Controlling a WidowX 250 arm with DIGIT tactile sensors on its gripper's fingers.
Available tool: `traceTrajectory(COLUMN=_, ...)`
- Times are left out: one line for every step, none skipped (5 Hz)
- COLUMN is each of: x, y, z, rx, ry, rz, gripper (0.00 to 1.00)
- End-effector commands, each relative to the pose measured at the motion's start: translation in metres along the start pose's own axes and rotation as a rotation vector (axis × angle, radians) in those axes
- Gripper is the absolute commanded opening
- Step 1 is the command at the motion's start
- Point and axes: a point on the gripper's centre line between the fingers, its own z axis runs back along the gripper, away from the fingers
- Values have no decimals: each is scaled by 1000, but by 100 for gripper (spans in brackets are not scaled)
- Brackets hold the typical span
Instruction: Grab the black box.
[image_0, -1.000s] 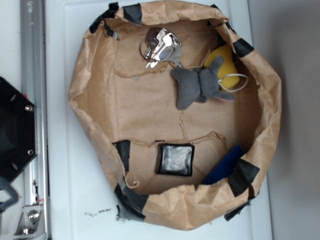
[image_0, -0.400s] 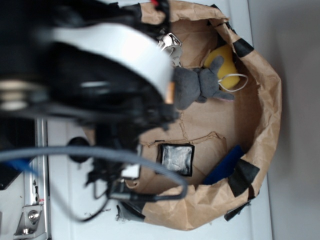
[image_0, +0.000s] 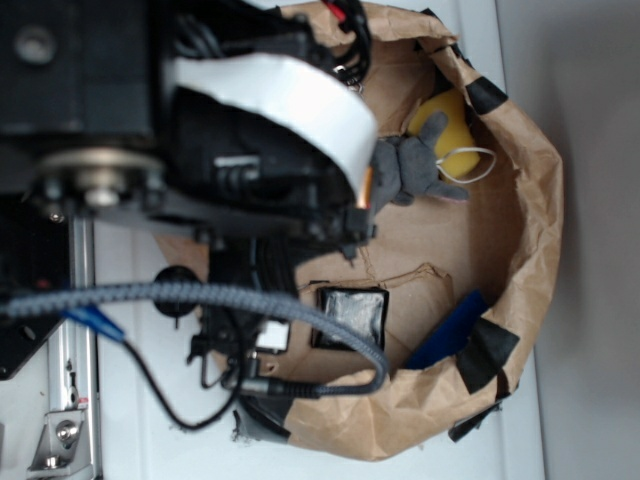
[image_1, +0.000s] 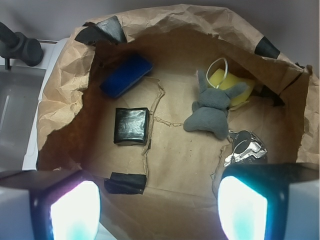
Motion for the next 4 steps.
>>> traceTrajectory(x=19, y=18, z=-29, rx=90, ry=-21, rz=89, gripper=100)
traceTrajectory(x=21, y=34, z=-59, rx=152, ry=-49, rz=106, gripper=100)
traceTrajectory(x=22, y=44, z=-89, rx=210, ry=-63, rz=126, gripper=100)
traceTrajectory(x=15, y=23, z=-112, rx=225, ry=-75, rz=78, gripper=100)
